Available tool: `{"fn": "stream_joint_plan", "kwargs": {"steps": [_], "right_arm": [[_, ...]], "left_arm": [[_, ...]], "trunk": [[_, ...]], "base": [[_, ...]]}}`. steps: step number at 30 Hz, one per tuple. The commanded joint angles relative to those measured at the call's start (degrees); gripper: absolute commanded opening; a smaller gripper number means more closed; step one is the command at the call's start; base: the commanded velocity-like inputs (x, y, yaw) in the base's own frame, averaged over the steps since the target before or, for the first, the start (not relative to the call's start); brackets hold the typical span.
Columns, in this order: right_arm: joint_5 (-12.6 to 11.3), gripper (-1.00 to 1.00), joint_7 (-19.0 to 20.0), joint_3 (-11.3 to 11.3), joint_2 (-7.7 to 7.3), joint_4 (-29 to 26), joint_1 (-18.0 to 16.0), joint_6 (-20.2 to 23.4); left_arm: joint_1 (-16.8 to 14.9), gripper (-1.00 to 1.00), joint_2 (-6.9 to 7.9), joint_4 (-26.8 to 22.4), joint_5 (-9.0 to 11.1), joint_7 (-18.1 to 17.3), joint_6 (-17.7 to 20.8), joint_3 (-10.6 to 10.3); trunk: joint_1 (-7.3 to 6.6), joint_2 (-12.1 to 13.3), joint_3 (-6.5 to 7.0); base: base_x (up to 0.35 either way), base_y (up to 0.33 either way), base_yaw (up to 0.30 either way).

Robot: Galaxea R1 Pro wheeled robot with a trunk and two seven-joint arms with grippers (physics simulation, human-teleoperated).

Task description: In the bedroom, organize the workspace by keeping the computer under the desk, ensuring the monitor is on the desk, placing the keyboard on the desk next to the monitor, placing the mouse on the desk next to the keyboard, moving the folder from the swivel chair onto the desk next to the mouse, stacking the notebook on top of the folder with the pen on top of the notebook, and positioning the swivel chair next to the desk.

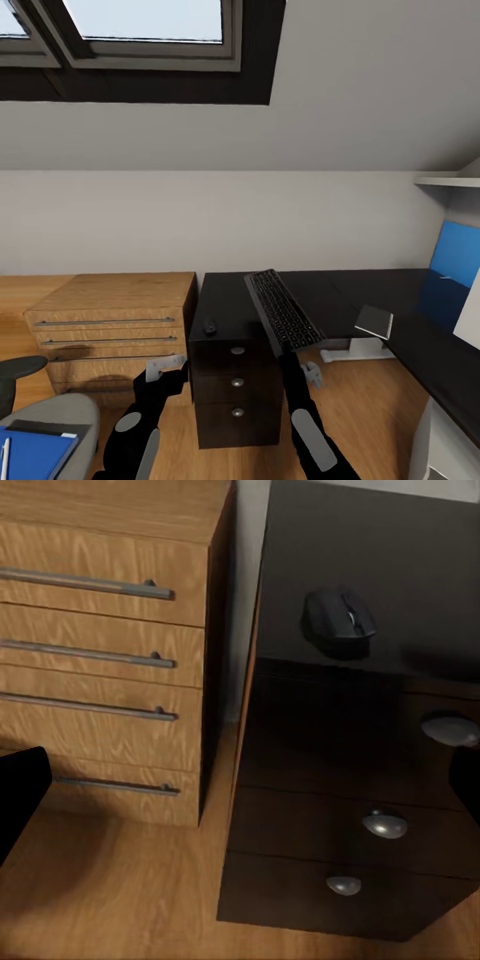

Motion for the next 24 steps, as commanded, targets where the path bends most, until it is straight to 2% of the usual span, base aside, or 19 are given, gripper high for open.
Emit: {"fn": "stream_joint_plan", "kwargs": {"steps": [1,3,5,7,8,14,15,16,17,20,24], "right_arm": [[-1.78,-1.0,0.39,0.91,0.0,0.09,-0.05,-0.55],[-5.51,-1.0,0.41,4.06,0.0,0.21,-0.05,-1.28],[-6.71,-1.0,0.38,4.87,0.0,0.26,-0.05,-1.45],[-7.76,-1.0,0.39,5.02,0.0,0.29,-0.05,-1.51],[-10.21,-1.0,0.44,5.17,0.0,0.34,-0.05,-1.5],[-14.81,-1.0,0.41,5.36,0.0,0.52,-0.05,-1.4],[-16.32,-1.0,0.36,5.37,0.0,0.66,-0.05,-1.39],[-19.04,-1.0,0.27,5.46,0.0,1.72,-0.06,-1.39],[-20.1,-1.0,0.24,5.5,0.0,2.29,-0.06,-1.39],[-21.41,-1.0,0.21,5.54,0.0,3.02,-0.05,-1.39],[-21.89,-1.0,0.2,5.55,0.0,3.31,-0.05,-1.39]], "left_arm": [[-0.03,1.0,0.01,-0.07,0.09,0.34,0.3,-0.06],[-0.03,1.0,0.01,-0.09,0.12,0.34,0.3,-0.02],[-0.03,1.0,0.01,-0.14,0.13,0.34,0.3,-0.01],[-0.03,1.0,0.01,-0.2,0.13,0.34,0.27,-0.04],[-0.03,1.0,0.01,-0.23,0.13,0.34,0.26,-0.07],[-0.03,1.0,0.01,-0.24,0.13,0.34,0.29,-0.09],[-0.03,1.0,0.01,-0.24,0.13,0.34,0.3,-0.11],[-0.03,1.0,-0.03,-0.24,0.16,0.34,0.3,-0.18],[-0.03,1.0,-0.05,-0.24,0.17,0.34,0.28,-0.21],[-0.03,1.0,-0.06,-0.24,0.17,0.34,0.23,-0.25],[-0.03,1.0,-0.07,-0.19,0.15,0.34,0.27,-0.3]], "trunk": [[0.0,-0.04,-0.03],[0.0,-0.04,-0.01],[0.0,-0.04,0.0],[0.0,-0.04,0.0],[0.0,-0.04,0.0],[0.0,-0.04,0.0],[0.0,-0.04,0.0],[0.0,-0.04,0.0],[0.0,-0.04,0.0],[0.0,-0.04,0.0],[0.0,-0.04,0.0]], "base": [[0.0,0.0,0.026],[0.0,0.005,0.012],[0.0,0.105,0.003],[0.0,0.221,0.001],[0.0,0.282,0.0],[0.022,0.239,0.0],[0.015,0.088,0.0],[0.017,0.036,0.0],[0.07,0.023,0.0],[0.142,0.013,0.0],[0.256,0.004,0.0]]}}
